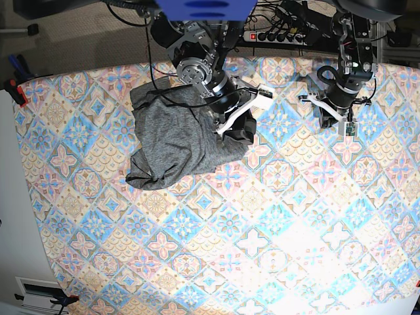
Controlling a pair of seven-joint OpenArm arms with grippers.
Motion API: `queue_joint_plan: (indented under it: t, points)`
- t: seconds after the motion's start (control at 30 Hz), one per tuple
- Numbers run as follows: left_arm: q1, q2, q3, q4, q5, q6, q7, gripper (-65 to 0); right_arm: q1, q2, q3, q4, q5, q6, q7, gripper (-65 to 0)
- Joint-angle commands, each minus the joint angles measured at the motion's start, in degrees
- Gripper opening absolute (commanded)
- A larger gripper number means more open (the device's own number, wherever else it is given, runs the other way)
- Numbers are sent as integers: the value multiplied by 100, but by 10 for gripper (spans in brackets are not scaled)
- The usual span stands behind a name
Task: Layout the t-shirt on the table in an organized manner, then fold the t-shirt properly
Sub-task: 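Grasp the shirt's end with the right gripper and fold it onto the bundle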
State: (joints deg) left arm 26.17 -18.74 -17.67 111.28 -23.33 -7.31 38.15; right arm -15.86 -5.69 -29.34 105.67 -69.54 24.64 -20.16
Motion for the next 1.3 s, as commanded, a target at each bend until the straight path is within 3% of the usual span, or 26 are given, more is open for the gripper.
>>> queue_joint_plan:
  t: [0.0,0.13,0.27,0.43,0.73,0.9,1.03,1.17,1.27]
  points:
    - [-11,-55,-22,76,-27,6,-118,-650,-36,-261,-138,128,127,-148,78,-471]
    - [-11,-55,-22,76,-27,6,-118,-650,-27,-261,477,119,233,-157,78,-477]
    - [-11,-55,-22,76,-27,6,-118,-650,-19,-235,1321,119,1077,-157,78,-487]
    - [-11,-55,224,85,-27,6,-118,-650,-19,222,2024,119,2018,-157,78,-650]
    - [-99,-55,514,111,-27,6,-118,-650,-19,257,2675,66,3108,-157,87,-650]
    - [-99,-55,514,120,-36,6,-118,-650,-19,310,2780,-549,3670,-157,87,-650]
    - [-55,-55,514,261,-36,6,-118,-650,-19,328,3255,-1288,4321,-148,605,-650]
    - [-72,-64,514,445,-36,6,-162,-650,-45,328,3747,-1402,4488,-148,851,-650]
    - [-72,-73,514,691,-36,6,-162,-650,-36,328,3958,-848,4497,-148,887,-650]
